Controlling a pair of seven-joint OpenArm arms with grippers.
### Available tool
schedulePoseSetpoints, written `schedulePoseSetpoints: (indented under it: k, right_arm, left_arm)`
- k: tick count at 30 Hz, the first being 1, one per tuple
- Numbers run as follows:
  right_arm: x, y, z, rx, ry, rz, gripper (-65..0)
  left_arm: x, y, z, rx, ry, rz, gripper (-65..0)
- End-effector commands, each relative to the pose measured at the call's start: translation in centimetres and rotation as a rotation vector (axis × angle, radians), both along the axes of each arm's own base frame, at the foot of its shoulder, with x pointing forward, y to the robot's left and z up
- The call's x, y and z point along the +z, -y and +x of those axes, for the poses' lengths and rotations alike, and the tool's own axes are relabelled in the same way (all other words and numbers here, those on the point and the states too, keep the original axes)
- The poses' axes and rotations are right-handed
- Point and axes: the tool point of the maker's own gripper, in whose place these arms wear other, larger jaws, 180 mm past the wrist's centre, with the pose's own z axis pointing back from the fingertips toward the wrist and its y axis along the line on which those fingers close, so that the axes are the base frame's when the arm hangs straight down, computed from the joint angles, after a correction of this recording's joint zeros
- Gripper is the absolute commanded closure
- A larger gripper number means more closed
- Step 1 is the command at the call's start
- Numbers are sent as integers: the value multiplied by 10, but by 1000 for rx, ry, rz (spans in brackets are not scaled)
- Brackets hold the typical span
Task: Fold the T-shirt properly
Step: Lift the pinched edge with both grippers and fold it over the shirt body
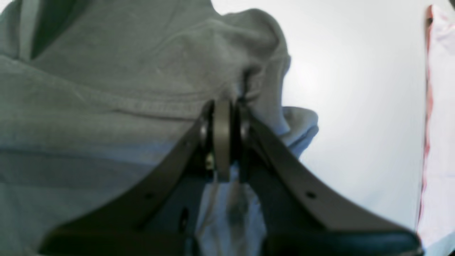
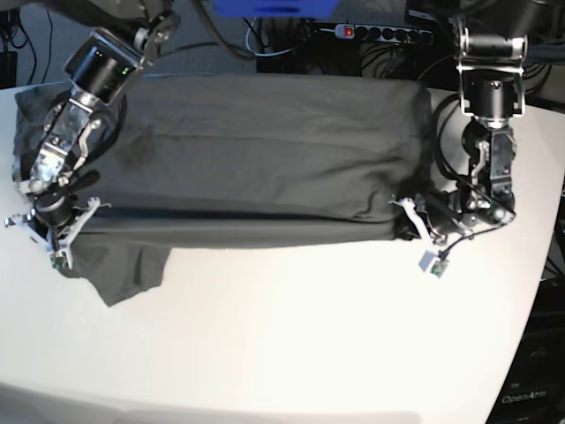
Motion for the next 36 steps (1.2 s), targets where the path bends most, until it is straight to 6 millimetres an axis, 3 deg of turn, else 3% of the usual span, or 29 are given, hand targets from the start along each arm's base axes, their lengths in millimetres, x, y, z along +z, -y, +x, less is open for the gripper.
schedulePoseSetpoints:
  k: [1, 9, 21, 36]
  right_arm:
    - [19, 9, 5, -10, 50, -37, -9]
    - [30, 15, -16, -14, 55, -98, -9]
    - [53, 8, -44, -15, 84, -169, -9]
    - [49, 29, -70, -61, 40, -174, -7]
  left_arm:
    - [7, -8, 4, 1, 8, 34, -25]
    - [27, -22, -2, 43, 65, 42, -25]
    - [47, -12, -7, 4, 119, 67, -25]
    - [61, -15, -12, -13, 161, -47, -25]
